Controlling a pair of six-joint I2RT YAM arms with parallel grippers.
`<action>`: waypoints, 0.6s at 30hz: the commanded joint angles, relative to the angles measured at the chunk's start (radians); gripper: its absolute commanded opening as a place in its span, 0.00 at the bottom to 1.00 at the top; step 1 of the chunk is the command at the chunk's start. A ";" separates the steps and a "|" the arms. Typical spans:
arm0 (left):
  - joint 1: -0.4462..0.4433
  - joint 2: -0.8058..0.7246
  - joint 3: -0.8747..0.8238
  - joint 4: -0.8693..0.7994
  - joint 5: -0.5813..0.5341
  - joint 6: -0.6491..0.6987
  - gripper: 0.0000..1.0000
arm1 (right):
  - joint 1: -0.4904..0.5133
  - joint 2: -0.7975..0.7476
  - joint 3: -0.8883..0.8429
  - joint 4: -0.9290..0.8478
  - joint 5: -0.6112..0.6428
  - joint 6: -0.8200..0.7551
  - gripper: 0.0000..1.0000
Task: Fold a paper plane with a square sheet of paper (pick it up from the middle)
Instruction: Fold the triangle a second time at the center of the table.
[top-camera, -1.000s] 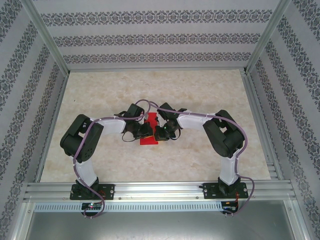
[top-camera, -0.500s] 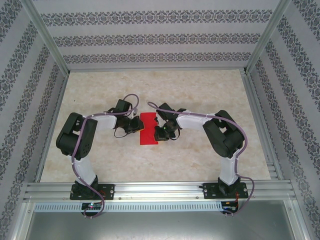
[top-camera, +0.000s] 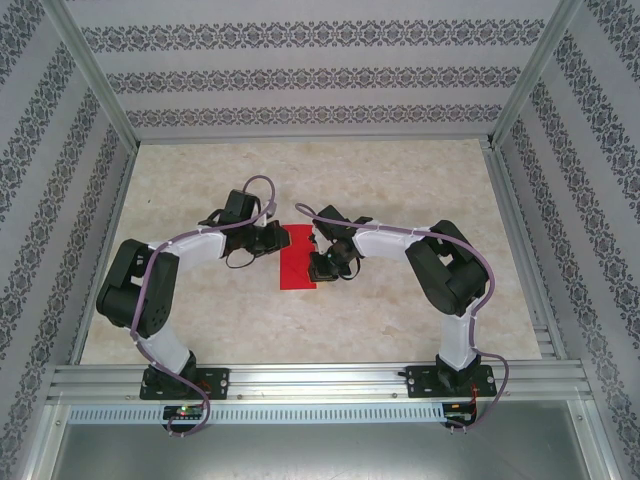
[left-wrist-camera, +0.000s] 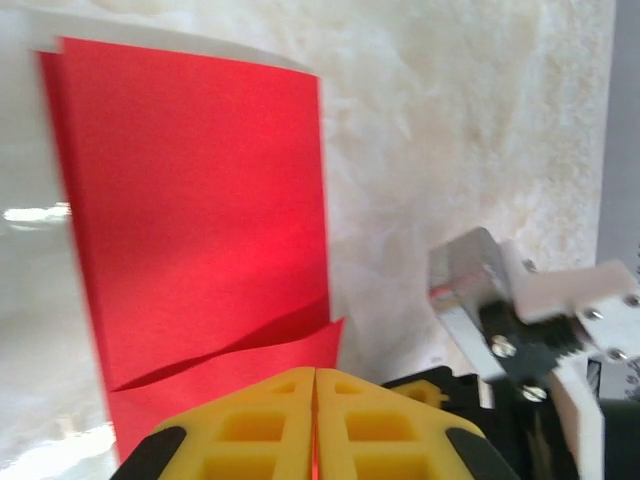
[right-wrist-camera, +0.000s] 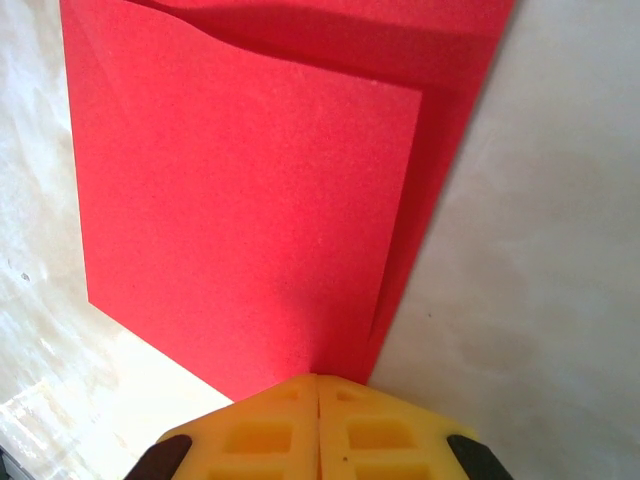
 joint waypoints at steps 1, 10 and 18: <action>-0.034 0.032 -0.032 0.039 0.014 -0.016 0.08 | -0.001 0.085 -0.043 -0.073 0.108 -0.005 0.07; -0.045 0.102 -0.037 0.013 -0.046 -0.004 0.05 | -0.003 0.057 -0.042 -0.046 0.067 -0.001 0.07; -0.045 0.142 -0.044 -0.021 -0.095 0.021 0.03 | -0.006 -0.044 -0.017 0.030 -0.031 0.001 0.09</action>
